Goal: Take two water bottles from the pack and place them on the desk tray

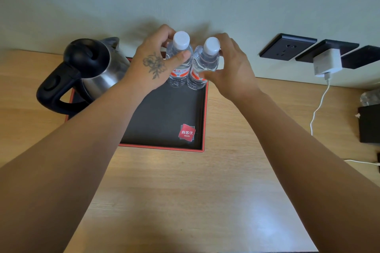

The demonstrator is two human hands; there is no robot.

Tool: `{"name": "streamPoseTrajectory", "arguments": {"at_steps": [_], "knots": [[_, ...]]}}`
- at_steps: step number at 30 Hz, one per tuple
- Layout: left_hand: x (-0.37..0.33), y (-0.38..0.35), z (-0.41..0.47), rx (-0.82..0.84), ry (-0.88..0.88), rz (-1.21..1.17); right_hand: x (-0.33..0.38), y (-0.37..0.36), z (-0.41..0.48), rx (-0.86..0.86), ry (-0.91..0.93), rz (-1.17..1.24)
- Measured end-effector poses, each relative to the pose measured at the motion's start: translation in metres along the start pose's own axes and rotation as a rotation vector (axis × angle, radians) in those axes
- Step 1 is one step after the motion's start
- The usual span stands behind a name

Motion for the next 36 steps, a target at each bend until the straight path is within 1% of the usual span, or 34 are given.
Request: {"name": "streamPoseTrajectory", "arguments": {"at_steps": [4,7,9,11,13,16,19,21,23,26,30,32,36], "knots": [[-0.001,0.000,-0.004,0.009,-0.011,-0.002,-0.002,-0.002,-0.003,0.009,0.010,0.025],[0.004,0.000,-0.007,-0.004,0.016,-0.028,-0.008,-0.003,-0.008,-0.016,-0.031,0.084],[0.012,0.001,-0.008,-0.031,0.053,-0.065,-0.014,-0.003,-0.012,-0.047,-0.075,0.102],[0.024,0.003,-0.012,-0.095,0.108,-0.096,-0.021,-0.006,-0.017,-0.064,-0.128,0.104],[0.039,0.002,-0.018,-0.140,0.175,-0.078,-0.029,-0.012,-0.021,-0.067,-0.182,0.048],[0.065,-0.012,-0.025,-0.079,0.310,-0.041,-0.045,-0.029,-0.025,-0.011,-0.275,-0.055],[0.083,-0.025,-0.028,-0.040,0.396,-0.044,-0.057,-0.055,-0.026,0.101,-0.377,-0.032],[0.087,-0.026,-0.024,-0.068,0.395,0.062,-0.060,-0.070,-0.025,0.135,-0.392,-0.009],[0.085,-0.023,-0.020,-0.108,0.375,0.105,-0.059,-0.080,-0.021,0.123,-0.396,0.013],[0.083,-0.023,-0.015,-0.117,0.357,0.095,-0.058,-0.087,-0.017,0.081,-0.412,0.048],[0.083,-0.025,-0.017,-0.110,0.343,0.061,-0.058,-0.090,-0.020,0.074,-0.412,0.079],[0.086,-0.026,-0.020,-0.102,0.336,0.019,-0.058,-0.089,-0.024,0.079,-0.413,0.084],[0.091,-0.030,-0.026,-0.067,0.362,-0.038,-0.057,-0.085,-0.032,0.150,-0.397,0.078]]}}
Point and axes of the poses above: each hand's wrist, its own z-axis towards the middle knuckle, its own y-axis out of the back of the hand, x = y × z, the point moved 8 cm from there along z, towards the middle knuckle, and after that the axes turned 3 degrees about -z, right-handed, at the moved point
